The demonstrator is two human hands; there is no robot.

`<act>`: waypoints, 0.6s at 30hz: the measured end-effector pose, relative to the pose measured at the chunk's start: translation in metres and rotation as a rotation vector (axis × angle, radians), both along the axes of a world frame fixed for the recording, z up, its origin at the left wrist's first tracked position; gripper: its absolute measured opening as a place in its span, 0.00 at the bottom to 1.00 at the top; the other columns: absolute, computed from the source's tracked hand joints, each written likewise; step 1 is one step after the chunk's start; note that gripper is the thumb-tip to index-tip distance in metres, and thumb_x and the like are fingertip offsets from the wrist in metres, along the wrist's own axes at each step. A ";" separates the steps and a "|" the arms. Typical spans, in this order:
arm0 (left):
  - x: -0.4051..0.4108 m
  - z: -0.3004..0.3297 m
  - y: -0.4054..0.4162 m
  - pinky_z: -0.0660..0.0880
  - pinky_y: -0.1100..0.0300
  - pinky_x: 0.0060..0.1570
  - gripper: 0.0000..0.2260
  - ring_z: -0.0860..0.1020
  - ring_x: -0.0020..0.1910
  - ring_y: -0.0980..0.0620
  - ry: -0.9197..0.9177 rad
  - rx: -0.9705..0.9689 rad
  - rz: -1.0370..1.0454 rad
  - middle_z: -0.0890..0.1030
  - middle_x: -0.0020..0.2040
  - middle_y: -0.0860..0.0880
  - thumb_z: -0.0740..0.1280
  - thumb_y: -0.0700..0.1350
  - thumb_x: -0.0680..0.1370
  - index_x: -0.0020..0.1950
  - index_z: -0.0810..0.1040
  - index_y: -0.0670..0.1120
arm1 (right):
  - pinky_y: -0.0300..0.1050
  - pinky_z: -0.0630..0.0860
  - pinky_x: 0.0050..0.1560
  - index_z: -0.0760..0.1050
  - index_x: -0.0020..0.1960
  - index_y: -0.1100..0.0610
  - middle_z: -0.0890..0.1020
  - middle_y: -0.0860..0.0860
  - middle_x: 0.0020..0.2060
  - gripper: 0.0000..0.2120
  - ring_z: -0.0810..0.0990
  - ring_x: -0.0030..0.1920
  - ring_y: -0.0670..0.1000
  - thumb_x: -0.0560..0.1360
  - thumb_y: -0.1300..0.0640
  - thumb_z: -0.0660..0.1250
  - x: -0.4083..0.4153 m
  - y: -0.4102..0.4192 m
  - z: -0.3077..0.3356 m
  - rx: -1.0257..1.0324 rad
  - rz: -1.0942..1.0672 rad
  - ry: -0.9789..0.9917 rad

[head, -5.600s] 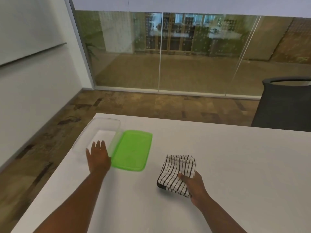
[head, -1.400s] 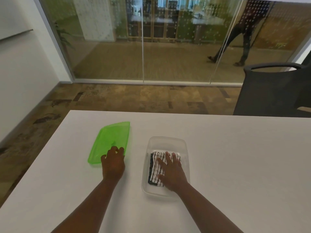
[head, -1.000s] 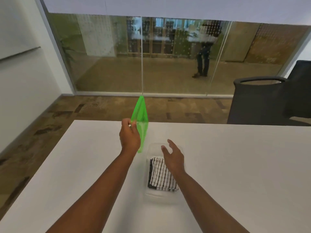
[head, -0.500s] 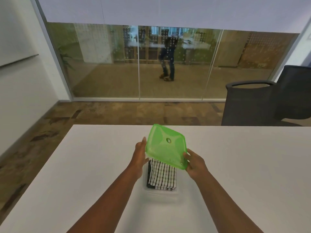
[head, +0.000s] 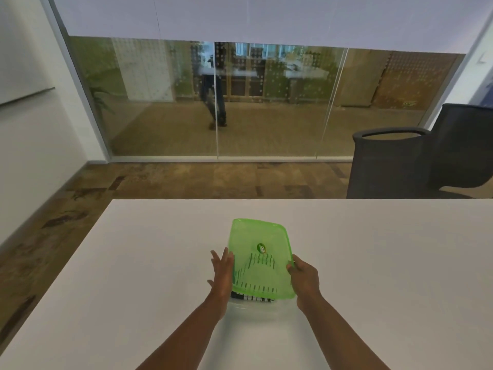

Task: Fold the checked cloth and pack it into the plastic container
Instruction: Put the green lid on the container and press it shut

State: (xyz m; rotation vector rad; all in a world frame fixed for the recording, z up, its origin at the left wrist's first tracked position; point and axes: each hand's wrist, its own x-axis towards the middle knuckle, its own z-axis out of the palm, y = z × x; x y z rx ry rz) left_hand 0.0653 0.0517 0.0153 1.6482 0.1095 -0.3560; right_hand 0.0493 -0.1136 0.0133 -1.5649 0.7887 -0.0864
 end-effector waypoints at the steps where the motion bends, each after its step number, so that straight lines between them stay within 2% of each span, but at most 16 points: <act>1: -0.003 -0.003 0.000 0.33 0.43 0.74 0.23 0.36 0.76 0.56 0.005 0.004 0.012 0.34 0.76 0.54 0.46 0.52 0.82 0.76 0.46 0.52 | 0.47 0.72 0.60 0.70 0.67 0.59 0.77 0.56 0.63 0.19 0.76 0.60 0.56 0.77 0.65 0.61 -0.001 0.002 -0.001 -0.019 0.000 0.008; 3: -0.007 -0.008 0.000 0.34 0.42 0.74 0.23 0.37 0.76 0.55 0.015 0.023 0.015 0.34 0.76 0.54 0.47 0.51 0.82 0.76 0.45 0.51 | 0.46 0.72 0.59 0.70 0.67 0.58 0.77 0.57 0.63 0.19 0.76 0.59 0.56 0.77 0.64 0.61 -0.006 0.006 -0.004 -0.077 0.011 0.019; 7: -0.008 -0.017 0.006 0.42 0.39 0.75 0.23 0.38 0.77 0.53 0.039 0.009 0.010 0.33 0.76 0.54 0.47 0.50 0.82 0.76 0.44 0.50 | 0.48 0.70 0.64 0.68 0.69 0.59 0.76 0.56 0.65 0.21 0.75 0.64 0.56 0.76 0.61 0.65 -0.015 0.014 -0.011 -0.147 0.020 0.018; 11: -0.007 -0.021 0.010 0.44 0.43 0.76 0.24 0.39 0.77 0.53 0.072 -0.072 -0.004 0.33 0.76 0.55 0.49 0.49 0.82 0.76 0.44 0.51 | 0.48 0.70 0.64 0.68 0.68 0.59 0.77 0.57 0.64 0.21 0.76 0.63 0.57 0.76 0.60 0.65 -0.016 0.017 -0.014 -0.210 0.025 0.037; 15: -0.007 -0.027 0.011 0.45 0.49 0.77 0.23 0.43 0.77 0.53 0.097 -0.103 -0.013 0.40 0.78 0.54 0.49 0.48 0.82 0.76 0.45 0.50 | 0.46 0.69 0.64 0.68 0.69 0.59 0.77 0.58 0.64 0.22 0.75 0.63 0.57 0.76 0.59 0.66 -0.016 0.018 -0.013 -0.246 0.044 0.050; 18: -0.006 -0.032 0.013 0.50 0.49 0.76 0.23 0.51 0.77 0.50 0.114 -0.128 -0.013 0.48 0.79 0.51 0.49 0.46 0.82 0.76 0.47 0.50 | 0.45 0.69 0.63 0.69 0.68 0.59 0.78 0.58 0.63 0.22 0.76 0.63 0.56 0.75 0.59 0.66 -0.016 0.017 -0.014 -0.264 0.075 0.057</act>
